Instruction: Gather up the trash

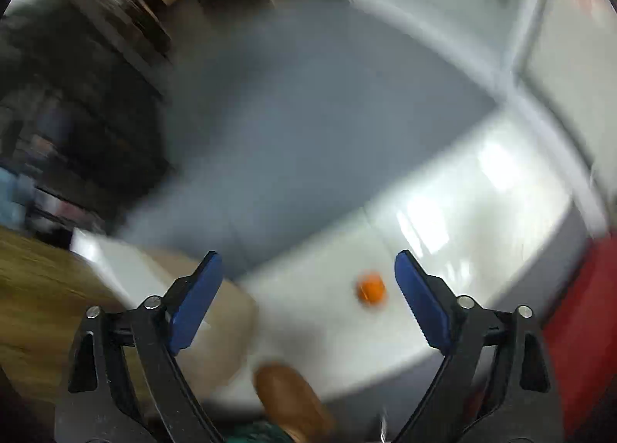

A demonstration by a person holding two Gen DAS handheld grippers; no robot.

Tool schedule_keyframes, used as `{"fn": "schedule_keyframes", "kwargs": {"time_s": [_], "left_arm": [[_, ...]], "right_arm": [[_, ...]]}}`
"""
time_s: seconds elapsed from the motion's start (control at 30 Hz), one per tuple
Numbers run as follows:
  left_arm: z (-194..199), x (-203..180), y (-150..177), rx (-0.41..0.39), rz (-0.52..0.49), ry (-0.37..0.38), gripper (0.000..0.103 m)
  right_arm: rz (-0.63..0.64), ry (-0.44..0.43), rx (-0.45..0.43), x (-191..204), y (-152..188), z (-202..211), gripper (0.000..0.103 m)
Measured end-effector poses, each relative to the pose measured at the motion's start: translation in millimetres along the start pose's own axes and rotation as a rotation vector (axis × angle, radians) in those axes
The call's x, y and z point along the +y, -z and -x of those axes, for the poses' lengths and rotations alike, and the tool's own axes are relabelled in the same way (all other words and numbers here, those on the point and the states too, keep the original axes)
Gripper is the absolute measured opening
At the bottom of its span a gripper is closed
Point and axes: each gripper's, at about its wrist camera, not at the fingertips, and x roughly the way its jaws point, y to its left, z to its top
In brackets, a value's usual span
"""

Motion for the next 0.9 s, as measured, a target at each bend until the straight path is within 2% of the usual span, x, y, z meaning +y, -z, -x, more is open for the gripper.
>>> {"fn": "schedule_keyframes", "kwargs": {"time_s": [0.07, 0.13, 0.2, 0.27, 0.4, 0.5, 0.57, 0.67, 0.73, 0.83, 0.9], "left_arm": [[-9, 9, 0, 0.036, 0.048, 0.049, 0.095], [-19, 19, 1, 0.083, 0.114, 0.089, 0.095], [-26, 25, 2, 0.126, 0.156, 0.106, 0.095], [-24, 24, 4, 0.114, 0.156, 0.105, 0.095], [-20, 21, 8, 0.09, 0.148, 0.092, 0.095], [-23, 22, 8, 0.099, 0.155, 0.086, 0.095], [-24, 21, 8, 0.099, 0.152, 0.075, 0.095], [-26, 20, 6, 0.107, 0.143, 0.056, 0.095], [-27, 20, 5, 0.112, 0.142, 0.056, 0.095], [-28, 19, 5, 0.107, 0.143, 0.058, 0.095], [-27, 19, 5, 0.103, 0.14, 0.056, 0.095]], "right_arm": [[0.02, 0.063, 0.115, -18, 17, -69, 0.077], [0.051, 0.103, 0.195, -26, 30, -116, 0.076], [0.087, 0.123, 0.235, -28, 38, -156, 0.076], [0.114, 0.138, 0.277, -26, 40, -193, 0.076], [0.203, 0.217, 0.332, -22, 41, -253, 0.074], [0.248, 0.243, 0.363, -17, 40, -284, 0.067], [0.254, 0.266, 0.377, -17, 40, -297, 0.056], [0.234, 0.269, 0.371, -18, 41, -295, 0.043], [0.207, 0.238, 0.367, -18, 43, -283, 0.041], [0.147, 0.146, 0.273, -9, 29, -230, 0.039], [0.16, 0.081, 0.166, 9, 12, -175, 0.039]]}}
